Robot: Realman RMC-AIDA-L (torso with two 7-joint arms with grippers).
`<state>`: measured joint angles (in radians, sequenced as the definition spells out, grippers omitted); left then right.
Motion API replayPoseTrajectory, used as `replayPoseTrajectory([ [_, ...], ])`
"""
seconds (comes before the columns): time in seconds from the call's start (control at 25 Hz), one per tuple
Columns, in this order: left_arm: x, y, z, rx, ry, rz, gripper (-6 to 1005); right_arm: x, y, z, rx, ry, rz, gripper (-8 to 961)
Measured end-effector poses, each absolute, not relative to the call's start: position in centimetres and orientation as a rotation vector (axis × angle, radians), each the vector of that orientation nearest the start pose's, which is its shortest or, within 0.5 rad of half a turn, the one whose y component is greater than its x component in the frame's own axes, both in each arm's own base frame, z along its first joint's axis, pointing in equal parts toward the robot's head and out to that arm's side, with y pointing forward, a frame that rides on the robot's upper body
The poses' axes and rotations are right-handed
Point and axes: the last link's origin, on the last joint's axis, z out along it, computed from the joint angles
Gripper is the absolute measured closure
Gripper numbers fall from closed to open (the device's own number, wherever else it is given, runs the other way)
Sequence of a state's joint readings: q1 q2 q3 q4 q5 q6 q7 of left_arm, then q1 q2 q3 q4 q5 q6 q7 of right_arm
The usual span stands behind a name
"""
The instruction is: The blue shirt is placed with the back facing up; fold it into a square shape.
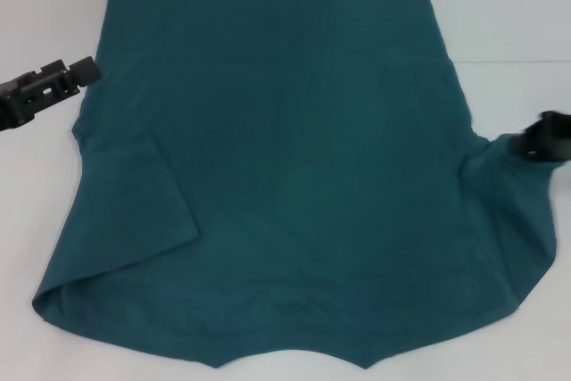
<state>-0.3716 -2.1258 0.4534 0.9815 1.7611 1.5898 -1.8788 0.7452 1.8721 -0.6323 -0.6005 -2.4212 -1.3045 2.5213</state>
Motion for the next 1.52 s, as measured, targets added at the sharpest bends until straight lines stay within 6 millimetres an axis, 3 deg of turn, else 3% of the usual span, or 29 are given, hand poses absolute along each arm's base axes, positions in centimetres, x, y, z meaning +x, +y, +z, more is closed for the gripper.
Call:
replayPoseTrajectory([
  [0.36, -27.9, 32.1, 10.3, -2.131, -1.043, -1.125, 113, 24.4, 42.1, 4.6, -2.197, 1.804, 0.196, 951],
  [0.8, -28.4, 31.8, 10.7, -2.083, -1.053, -1.158, 113, 23.3, 42.7, 4.2, -2.186, 1.826, 0.263, 951],
  [1.0, -28.5, 31.9, 10.8, -2.073, -1.054, -1.158, 113, 22.8, 42.9, 3.3, -2.216, 1.782, 0.206, 951],
  [1.44, -29.1, 31.7, 10.9, -2.039, -1.072, -1.167, 112, 21.9, 43.3, 2.6, -2.268, 1.702, 0.193, 790],
  [1.52, -29.2, 31.7, 11.0, -2.034, -1.073, -1.169, 112, 21.5, 43.3, 2.7, -2.291, 1.700, 0.220, 716],
])
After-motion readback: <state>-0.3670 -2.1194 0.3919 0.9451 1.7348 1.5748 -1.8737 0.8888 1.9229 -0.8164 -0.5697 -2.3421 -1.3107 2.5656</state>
